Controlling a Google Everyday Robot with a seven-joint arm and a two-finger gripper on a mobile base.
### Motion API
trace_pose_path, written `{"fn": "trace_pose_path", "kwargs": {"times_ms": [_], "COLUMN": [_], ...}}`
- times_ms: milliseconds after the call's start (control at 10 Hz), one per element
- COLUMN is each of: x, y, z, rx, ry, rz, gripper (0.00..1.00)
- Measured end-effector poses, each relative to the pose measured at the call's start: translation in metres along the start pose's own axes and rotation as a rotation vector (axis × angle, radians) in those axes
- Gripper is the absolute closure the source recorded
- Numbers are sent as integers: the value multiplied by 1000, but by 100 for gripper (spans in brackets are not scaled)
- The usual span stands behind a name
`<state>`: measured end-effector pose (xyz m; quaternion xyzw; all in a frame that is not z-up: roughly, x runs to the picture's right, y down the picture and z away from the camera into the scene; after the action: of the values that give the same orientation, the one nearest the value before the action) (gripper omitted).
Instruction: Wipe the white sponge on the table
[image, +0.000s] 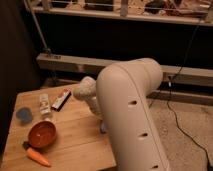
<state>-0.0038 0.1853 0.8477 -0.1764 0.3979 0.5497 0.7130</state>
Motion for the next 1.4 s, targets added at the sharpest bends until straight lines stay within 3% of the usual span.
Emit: {"fn": "trace_pose_path", "kwargs": {"times_ms": [500,1400], "x": [41,94], "y": [21,127], "z": [-1,-4], "rx": [-58,-150], "ry": [37,88], "rz": [-30,-358], "gripper": [100,100]}}
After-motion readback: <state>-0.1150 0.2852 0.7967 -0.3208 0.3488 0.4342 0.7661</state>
